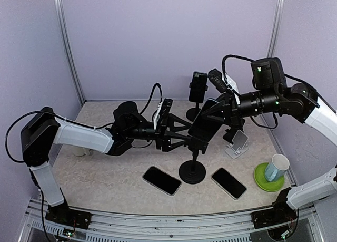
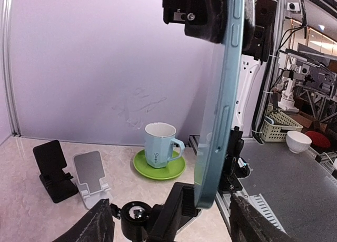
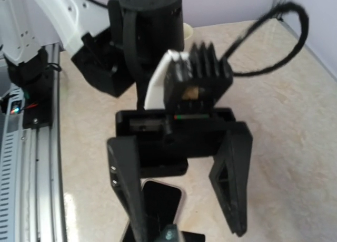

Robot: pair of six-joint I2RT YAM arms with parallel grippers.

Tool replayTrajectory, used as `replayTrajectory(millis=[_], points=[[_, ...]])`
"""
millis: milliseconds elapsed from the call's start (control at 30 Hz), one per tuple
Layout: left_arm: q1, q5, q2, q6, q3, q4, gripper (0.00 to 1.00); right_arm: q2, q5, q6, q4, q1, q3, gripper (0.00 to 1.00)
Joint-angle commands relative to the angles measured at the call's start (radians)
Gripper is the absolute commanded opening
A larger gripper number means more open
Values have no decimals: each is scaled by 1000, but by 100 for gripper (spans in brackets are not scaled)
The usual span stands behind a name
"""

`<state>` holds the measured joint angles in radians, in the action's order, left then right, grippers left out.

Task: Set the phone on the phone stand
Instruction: Place the phone stand at the center of the board.

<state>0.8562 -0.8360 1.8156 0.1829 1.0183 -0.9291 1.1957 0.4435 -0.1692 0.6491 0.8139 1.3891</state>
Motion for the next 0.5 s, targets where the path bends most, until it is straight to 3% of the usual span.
replayTrajectory(millis=[0, 267, 467], points=[[22, 77, -99, -115, -22, 177, 75, -6, 64, -13, -7, -8, 49, 0], [35, 194, -179, -176, -51, 391, 79, -27, 103, -16, -18, -7, 76, 0], [37, 169, -147, -230, -10, 502, 78, -13, 111, -24, 3, -8, 95, 0]])
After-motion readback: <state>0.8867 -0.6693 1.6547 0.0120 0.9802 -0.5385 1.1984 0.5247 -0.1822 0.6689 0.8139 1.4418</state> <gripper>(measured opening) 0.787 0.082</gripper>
